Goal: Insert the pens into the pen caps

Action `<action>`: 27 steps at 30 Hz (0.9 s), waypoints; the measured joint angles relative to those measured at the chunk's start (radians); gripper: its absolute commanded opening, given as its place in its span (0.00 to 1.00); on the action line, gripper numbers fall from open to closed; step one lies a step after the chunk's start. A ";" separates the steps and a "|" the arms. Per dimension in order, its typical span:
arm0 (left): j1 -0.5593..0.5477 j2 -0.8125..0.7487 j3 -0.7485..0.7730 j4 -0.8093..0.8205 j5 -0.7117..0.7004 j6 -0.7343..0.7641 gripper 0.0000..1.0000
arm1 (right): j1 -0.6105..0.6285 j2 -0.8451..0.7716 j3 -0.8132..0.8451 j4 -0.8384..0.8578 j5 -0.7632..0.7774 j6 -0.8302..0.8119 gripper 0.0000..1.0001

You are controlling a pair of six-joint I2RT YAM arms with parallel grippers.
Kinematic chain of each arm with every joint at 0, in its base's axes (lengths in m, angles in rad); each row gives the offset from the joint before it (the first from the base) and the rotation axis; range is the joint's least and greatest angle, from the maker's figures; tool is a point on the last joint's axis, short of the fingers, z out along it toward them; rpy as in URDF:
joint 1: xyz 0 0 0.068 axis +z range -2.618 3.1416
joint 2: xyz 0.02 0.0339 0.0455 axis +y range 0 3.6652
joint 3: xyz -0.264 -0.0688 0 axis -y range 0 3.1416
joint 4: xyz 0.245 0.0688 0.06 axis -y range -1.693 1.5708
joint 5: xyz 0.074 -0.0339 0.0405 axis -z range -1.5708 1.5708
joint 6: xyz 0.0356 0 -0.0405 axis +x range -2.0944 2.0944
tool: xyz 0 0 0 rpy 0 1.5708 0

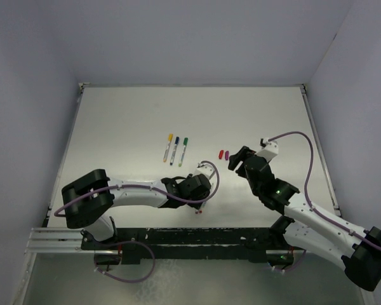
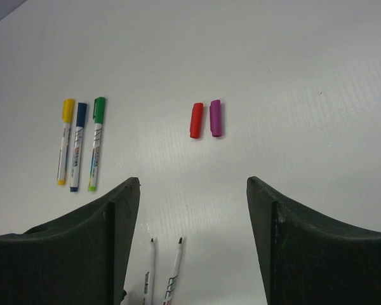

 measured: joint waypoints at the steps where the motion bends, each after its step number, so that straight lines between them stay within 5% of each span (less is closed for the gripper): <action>1: 0.000 0.004 0.003 -0.002 -0.001 0.000 0.44 | 0.000 0.000 0.000 0.001 0.000 0.000 0.70; 27: -0.007 0.050 0.068 -0.164 -0.038 0.001 0.34 | 0.000 0.026 0.000 0.027 -0.023 0.000 0.70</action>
